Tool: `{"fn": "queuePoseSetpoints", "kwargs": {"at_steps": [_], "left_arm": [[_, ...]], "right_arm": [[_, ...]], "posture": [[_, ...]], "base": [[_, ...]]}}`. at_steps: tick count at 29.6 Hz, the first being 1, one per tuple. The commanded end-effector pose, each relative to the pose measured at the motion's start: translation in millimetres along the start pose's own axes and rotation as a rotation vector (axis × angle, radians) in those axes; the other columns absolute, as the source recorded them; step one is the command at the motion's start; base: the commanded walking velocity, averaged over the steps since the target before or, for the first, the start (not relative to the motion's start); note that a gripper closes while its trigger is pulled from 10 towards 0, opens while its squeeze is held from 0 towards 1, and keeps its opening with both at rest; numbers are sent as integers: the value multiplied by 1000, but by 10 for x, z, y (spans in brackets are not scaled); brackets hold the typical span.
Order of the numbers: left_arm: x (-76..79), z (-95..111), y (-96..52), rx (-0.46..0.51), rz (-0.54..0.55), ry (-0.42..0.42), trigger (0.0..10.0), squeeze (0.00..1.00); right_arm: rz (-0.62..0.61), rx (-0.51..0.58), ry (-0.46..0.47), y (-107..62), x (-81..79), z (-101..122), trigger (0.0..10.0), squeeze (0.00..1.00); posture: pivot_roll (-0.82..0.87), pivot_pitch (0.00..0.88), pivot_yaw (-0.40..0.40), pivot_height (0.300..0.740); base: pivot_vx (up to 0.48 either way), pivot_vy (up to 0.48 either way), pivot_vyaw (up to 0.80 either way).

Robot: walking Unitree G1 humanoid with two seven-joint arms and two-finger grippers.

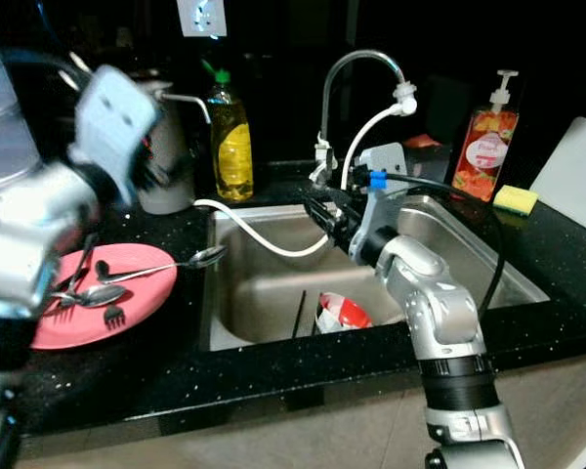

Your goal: Kitchen organization

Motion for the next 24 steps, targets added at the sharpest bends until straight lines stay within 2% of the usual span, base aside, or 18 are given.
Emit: {"fn": "queuePoseSetpoints", "kwargs": {"at_steps": [1,3,4,9,15,24], "left_arm": [[91,25,-8,23,-25,-84,10000,0],[195,-6,-8,37,-33,-223,10000,0],[195,-6,-8,37,-33,-223,10000,0],[324,137,-41,139,-25,-463,10000,0],[430,203,-66,182,-39,-557,10000,0],[562,225,-108,172,-43,-669,10000,0]], "right_arm": [[1,-2,3,-20,-9,-11,10000,0],[1,-2,6,-21,-14,-19,10000,0],[1,-2,6,-21,-14,-19,10000,0],[-3,1,15,-24,-17,-23,10000,0],[-13,9,28,-26,-20,-24,10000,0],[-22,38,56,-32,-65,15,10000,0]], "posture": [[-18,45,-19,740],[-18,44,-18,740],[-18,44,-18,740],[-18,45,-18,740],[-18,47,-20,740],[-18,49,-20,740]], "base": [[0,0,0],[0,0,0],[0,0,0],[0,0,0],[0,0,0],[0,0,0]]}}
Point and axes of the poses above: a point about 5 cm out from each wrist's last joint towards the gripper, its own y axis pointing out of the wrist towards the gripper, its own z axis along the axis of the wrist's last joint, x = y × z, the point moved 3 cm from there along y, pointing out of the wrist towards the gripper, and after that the axes turned 2 degrees about y, right-handed, at the moved point
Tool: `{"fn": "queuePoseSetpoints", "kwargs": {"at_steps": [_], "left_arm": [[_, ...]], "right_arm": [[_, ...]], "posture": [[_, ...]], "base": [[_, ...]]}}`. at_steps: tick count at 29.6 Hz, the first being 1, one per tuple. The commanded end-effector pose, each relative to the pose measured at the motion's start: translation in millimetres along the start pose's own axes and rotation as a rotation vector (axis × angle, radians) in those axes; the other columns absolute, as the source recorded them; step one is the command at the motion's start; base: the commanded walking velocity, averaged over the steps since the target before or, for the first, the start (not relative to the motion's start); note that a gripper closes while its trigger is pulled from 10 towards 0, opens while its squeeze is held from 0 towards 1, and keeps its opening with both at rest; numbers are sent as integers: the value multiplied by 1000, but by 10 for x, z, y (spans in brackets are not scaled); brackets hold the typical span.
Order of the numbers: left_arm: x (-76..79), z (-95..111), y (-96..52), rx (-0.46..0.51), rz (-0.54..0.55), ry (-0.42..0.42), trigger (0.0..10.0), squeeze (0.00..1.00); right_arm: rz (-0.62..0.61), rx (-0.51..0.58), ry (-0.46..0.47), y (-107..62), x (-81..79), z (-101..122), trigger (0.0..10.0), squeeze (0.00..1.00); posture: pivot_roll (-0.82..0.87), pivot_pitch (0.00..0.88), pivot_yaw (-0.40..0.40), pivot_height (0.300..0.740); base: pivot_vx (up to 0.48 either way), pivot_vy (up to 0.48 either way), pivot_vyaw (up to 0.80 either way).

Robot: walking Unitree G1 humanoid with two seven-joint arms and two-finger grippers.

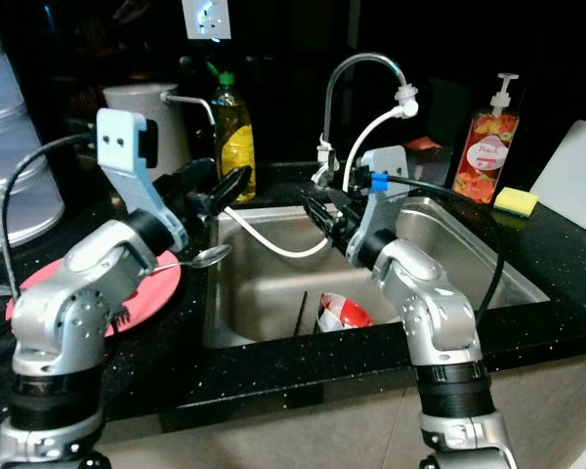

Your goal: Kitchen organization

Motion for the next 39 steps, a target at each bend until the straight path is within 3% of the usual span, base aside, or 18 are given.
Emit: {"fn": "queuePoseSetpoints", "kwargs": {"at_steps": [1,31,34,36,39], "left_arm": [[35,-29,-19,-10,-6,-22,10000,0],[65,-54,-56,-40,17,-20,10000,0],[52,-63,-57,-55,16,-5,10000,0],[-10,-133,-74,-133,32,85,10000,0],[-55,-174,-87,-176,47,132,10000,0]], "right_arm": [[8,6,13,-16,-33,8,10000,0],[-25,34,17,-25,0,74,10000,0],[-28,35,16,-27,4,80,10000,0],[-33,35,14,-40,16,75,10000,0],[-35,34,14,-45,21,71,10000,0]], "posture": [[-18,49,-20,740],[-23,40,-15,740],[-24,44,-9,740],[-21,40,-6,740],[-19,38,-6,740]], "base": [[0,0,0],[0,0,0],[0,0,0],[0,0,0],[0,0,0]]}}
Point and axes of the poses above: a point about 5 cm out from each wrist's last joint towards the gripper, its own y axis pointing out of the wrist towards the gripper, its own z axis along the axis of the wrist's last joint, x = y × z, the point moved 3 cm from there along y, pointing out of the wrist towards the gripper, and after that the axes turned 2 degrees about y, right-handed, at the moved point
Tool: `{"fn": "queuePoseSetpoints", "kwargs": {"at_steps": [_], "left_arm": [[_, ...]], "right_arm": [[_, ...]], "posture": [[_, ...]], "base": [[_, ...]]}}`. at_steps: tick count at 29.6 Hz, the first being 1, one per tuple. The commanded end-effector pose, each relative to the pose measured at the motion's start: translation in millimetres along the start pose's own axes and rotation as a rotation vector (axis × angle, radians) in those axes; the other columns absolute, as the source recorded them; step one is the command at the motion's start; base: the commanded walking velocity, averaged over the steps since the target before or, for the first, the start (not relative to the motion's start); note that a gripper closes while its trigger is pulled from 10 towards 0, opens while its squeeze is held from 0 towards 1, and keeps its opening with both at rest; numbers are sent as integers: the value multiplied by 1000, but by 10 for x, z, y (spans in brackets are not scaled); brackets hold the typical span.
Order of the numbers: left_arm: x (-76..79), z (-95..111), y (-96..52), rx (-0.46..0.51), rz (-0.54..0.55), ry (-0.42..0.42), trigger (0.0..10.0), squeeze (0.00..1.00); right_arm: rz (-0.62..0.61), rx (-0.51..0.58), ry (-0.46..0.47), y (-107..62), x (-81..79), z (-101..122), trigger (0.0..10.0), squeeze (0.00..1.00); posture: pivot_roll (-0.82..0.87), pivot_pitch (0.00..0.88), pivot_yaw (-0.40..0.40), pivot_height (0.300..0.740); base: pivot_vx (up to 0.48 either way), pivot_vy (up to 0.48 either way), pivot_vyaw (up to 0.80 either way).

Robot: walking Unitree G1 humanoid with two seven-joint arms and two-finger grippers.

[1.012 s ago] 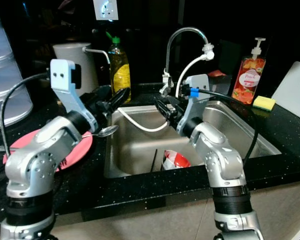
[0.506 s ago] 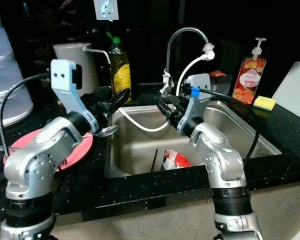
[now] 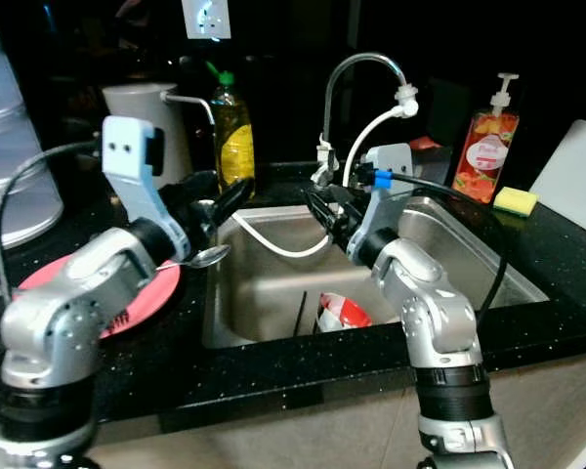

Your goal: Kitchen organization

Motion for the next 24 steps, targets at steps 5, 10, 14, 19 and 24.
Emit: {"fn": "queuePoseSetpoints", "kwargs": {"at_steps": [5,10,14,19,24], "left_arm": [[-417,-325,-100,-249,193,253,10000,0],[-456,-449,-165,-317,218,248,10000,0],[-588,-594,-331,-432,236,480,10000,0],[-597,-696,-359,-475,172,549,10000,0],[-683,-796,-281,-527,119,675,10000,0]], "right_arm": [[-8,7,14,-23,28,4,10000,0],[-10,6,15,-20,30,-1,10000,0],[-13,-2,18,-39,37,-31,10000,0],[-12,-6,21,-38,36,-50,10000,0],[1,0,23,-9,-2,-32,10000,0]], "posture": [[-6,39,-4,740],[-7,42,-3,740],[-3,42,-4,740],[3,38,-11,740],[-9,36,-10,740]], "base": [[0,0,0],[0,0,0],[0,0,0],[0,0,0],[0,0,0]]}}
Point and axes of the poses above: a point about 5 cm out from each wrist's last joint towards the gripper, its own y axis pointing out of the wrist towards the gripper, its own z axis along the axis of the wrist's last joint, x = y × z, the point moved 3 cm from there along y, pointing out of the wrist towards the gripper, and after that the axes turned 2 degrees about y, right-handed, at the moved point
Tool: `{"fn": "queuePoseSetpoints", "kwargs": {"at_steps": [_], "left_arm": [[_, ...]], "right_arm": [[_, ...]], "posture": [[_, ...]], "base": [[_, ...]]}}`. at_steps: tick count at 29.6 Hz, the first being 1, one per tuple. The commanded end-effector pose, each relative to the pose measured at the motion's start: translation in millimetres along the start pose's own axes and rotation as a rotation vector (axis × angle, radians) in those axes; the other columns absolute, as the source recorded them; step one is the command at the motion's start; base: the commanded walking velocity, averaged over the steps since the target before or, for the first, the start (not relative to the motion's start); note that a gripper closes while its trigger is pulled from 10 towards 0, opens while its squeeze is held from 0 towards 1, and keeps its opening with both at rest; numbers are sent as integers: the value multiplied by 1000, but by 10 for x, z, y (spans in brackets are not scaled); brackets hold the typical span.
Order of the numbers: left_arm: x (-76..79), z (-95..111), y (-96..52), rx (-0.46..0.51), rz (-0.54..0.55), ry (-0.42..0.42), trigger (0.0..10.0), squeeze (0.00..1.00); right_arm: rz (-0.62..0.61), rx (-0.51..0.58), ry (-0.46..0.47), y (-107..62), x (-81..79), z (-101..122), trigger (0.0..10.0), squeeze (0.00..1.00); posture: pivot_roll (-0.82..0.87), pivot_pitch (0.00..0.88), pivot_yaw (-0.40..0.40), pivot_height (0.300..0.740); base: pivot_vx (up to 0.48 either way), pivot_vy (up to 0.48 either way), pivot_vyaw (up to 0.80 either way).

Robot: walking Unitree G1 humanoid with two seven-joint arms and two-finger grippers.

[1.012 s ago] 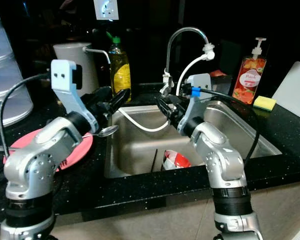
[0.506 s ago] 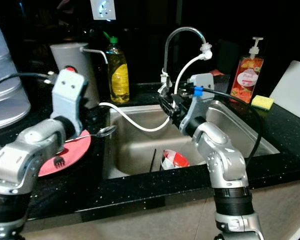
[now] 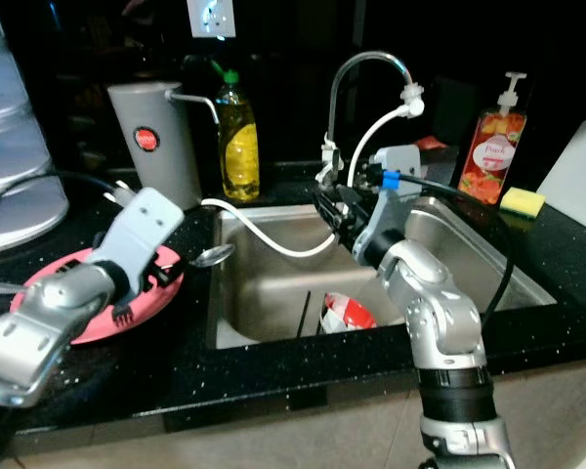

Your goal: Kitchen organization

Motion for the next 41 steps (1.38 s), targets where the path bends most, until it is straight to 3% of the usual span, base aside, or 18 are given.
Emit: {"fn": "queuePoseSetpoints", "kwargs": {"at_steps": [1,8,15,30,31,32,33,41], "left_arm": [[-86,-35,18,-21,11,68,10000,0],[-207,-361,209,-149,16,136,10000,0],[-188,-471,351,-187,8,143,10000,0],[-162,-584,514,-206,-15,133,9765,0],[-155,-592,525,-208,-19,134,6431,0],[-155,-592,525,-208,-19,134,6431,0],[-143,-594,535,-207,-25,135,157,0],[-92,-568,588,-190,-36,146,0,0]], "right_arm": [[18,-4,8,13,-41,-18,10000,0],[3,-4,0,-18,-9,-2,10000,0],[-5,-1,-3,-16,2,16,10000,0],[-24,1,-4,-40,33,34,10000,0],[-25,1,-4,-41,35,35,10000,0],[-25,1,-4,-41,35,35,10000,0],[-26,1,-4,-41,36,36,10000,0],[-30,-1,-6,-46,37,45,10000,0]], "posture": [[-9,36,-10,740],[-24,47,-4,740],[-29,66,1,740],[-43,78,10,740],[-43,78,10,740],[-43,78,10,740],[-44,81,10,740],[-49,81,10,740]], "base": [[0,0,0],[0,0,0],[0,0,0],[0,0,0],[0,0,0],[0,0,0],[0,0,0],[0,0,0]]}}
Point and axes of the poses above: a point about 5 cm out from each wrist's last joint towards the gripper, its own y axis pointing out of the wrist towards the gripper, its own z axis along the axis of the wrist's last joint, x = y × z, the point moved 3 cm from there along y, pointing out of the wrist towards the gripper, and after that the axes turned 2 degrees about y, right-handed, at the moved point
